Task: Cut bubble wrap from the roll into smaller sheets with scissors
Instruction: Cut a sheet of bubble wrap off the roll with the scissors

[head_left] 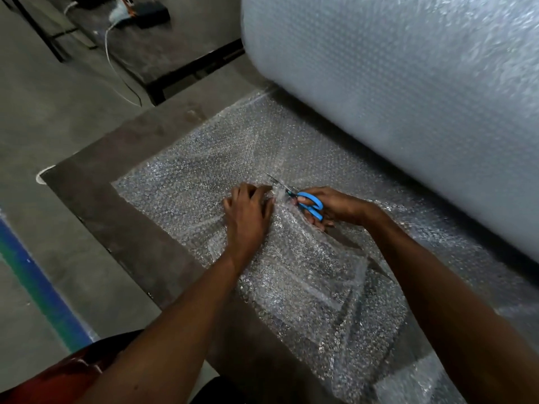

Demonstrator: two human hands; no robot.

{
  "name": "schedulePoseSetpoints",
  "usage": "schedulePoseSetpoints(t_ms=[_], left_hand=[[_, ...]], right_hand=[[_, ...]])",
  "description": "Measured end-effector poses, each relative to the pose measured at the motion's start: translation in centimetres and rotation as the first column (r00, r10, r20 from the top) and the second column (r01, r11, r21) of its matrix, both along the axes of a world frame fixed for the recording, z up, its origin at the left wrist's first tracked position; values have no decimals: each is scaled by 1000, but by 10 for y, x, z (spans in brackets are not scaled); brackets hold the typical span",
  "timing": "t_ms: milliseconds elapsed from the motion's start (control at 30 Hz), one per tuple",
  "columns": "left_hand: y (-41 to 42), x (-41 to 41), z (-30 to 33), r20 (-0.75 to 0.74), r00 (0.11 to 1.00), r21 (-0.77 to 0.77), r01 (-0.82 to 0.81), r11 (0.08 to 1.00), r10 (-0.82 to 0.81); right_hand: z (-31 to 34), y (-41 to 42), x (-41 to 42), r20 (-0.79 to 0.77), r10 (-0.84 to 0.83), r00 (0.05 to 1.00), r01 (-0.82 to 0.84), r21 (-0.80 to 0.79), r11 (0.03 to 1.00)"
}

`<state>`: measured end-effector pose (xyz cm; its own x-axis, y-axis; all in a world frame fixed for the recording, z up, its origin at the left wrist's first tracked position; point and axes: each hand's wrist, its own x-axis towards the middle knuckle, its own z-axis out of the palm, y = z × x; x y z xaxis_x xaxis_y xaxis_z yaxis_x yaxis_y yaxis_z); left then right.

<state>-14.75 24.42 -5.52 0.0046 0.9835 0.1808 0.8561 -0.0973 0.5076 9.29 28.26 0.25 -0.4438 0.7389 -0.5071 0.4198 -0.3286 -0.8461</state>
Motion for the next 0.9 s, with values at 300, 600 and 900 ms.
schedulePoseSetpoints(t_ms=[300,600,900], left_hand=[[-1,-2,-5,13,1000,-3,2,1000,-2],[2,-2,-2,136,990,1,-25,1000,25],[5,0,-3,46,997,-60,-64,996,66]], right_hand=[[-4,1,5,-41,30,999,-31,-31,999],[-10,7,4,-84,-5,996,-1,-68,998],[-18,10,8,-136,-8,991,-4,-84,996]])
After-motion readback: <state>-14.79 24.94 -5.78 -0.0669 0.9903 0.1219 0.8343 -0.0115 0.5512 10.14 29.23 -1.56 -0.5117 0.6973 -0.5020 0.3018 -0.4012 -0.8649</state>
